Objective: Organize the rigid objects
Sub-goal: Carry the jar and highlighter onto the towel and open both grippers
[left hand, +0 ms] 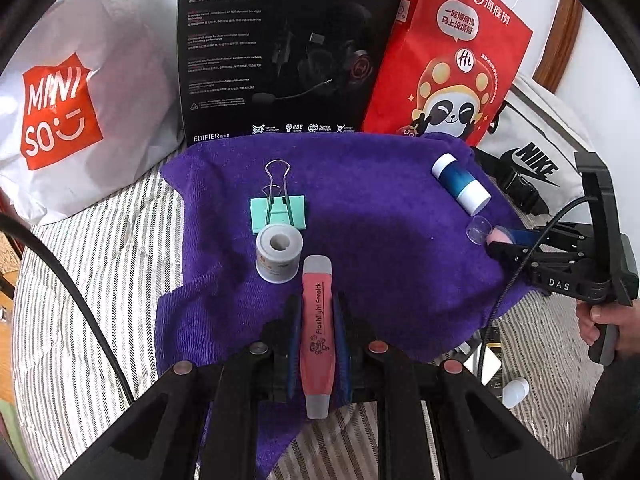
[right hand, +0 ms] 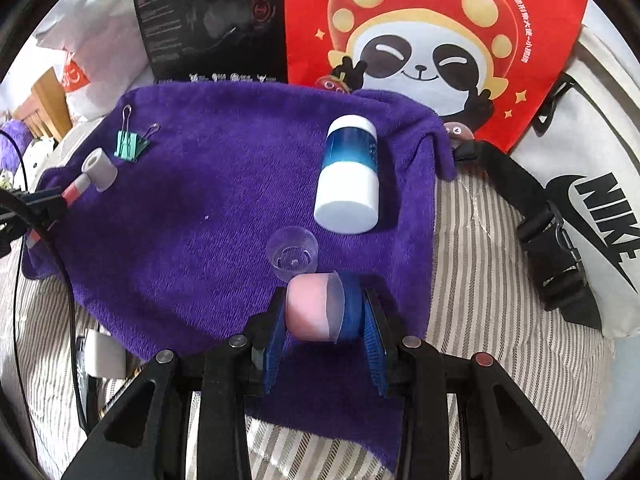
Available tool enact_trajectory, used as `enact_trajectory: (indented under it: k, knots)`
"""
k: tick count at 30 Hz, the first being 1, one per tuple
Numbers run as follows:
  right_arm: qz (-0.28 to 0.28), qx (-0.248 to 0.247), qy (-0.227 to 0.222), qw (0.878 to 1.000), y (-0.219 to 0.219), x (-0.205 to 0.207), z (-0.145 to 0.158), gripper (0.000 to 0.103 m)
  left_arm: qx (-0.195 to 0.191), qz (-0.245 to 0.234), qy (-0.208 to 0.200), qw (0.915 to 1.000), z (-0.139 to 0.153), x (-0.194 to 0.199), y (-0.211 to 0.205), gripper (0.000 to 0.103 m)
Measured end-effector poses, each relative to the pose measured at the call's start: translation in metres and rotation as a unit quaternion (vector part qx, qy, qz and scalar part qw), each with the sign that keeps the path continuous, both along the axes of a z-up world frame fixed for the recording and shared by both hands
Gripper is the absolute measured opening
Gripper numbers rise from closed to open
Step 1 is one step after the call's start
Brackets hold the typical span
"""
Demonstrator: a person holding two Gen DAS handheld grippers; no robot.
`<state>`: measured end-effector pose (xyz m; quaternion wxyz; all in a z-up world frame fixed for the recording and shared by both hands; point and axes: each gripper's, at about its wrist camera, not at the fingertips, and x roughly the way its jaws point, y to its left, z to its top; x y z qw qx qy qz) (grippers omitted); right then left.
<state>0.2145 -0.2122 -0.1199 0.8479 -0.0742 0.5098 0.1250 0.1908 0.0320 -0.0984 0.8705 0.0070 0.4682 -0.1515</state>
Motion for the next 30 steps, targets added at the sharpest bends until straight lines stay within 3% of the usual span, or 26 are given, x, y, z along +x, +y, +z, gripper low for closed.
enact_trajectory:
  k: [12, 30]
  knots:
    - [-0.009, 0.007, -0.032, 0.999, 0.004, 0.009, -0.005, 0.036, 0.023, -0.008, 0.018, 0.9995, -0.013, 0.015, -0.003, 0.016]
    - [0.004, 0.01, -0.045, 0.999, 0.003, 0.007, -0.006, 0.036, 0.053, -0.006, 0.024, 0.9983, -0.027, 0.026, -0.009, 0.016]
